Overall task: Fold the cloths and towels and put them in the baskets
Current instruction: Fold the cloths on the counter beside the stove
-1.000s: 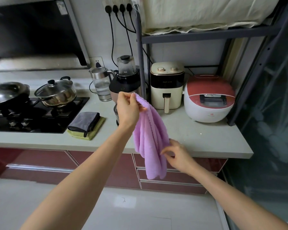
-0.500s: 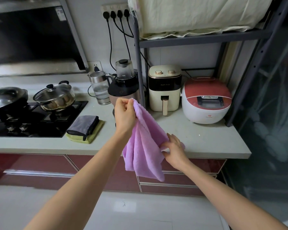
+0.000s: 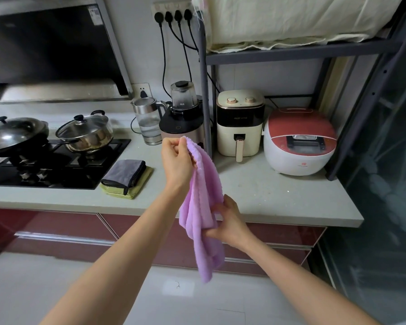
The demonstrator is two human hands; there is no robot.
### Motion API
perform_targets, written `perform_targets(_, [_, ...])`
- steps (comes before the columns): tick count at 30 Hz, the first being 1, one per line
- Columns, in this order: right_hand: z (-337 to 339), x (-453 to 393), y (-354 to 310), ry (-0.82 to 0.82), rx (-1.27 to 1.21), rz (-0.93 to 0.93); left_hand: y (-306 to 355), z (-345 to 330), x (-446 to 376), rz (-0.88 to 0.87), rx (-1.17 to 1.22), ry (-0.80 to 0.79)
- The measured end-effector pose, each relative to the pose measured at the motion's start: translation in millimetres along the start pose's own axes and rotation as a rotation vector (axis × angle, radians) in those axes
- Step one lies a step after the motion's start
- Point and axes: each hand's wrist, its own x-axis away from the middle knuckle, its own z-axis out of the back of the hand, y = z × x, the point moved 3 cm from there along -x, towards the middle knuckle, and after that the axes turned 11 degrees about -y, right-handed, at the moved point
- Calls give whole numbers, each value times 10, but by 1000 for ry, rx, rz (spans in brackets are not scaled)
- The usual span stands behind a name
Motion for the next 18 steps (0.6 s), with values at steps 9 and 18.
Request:
perform_targets(9, [-60, -57, 85, 146, 138, -149, -20, 56, -15, -22, 118, 66])
perform_targets(18, [417, 94, 432, 128, 366, -260, -668, 415, -213, 92, -265, 228])
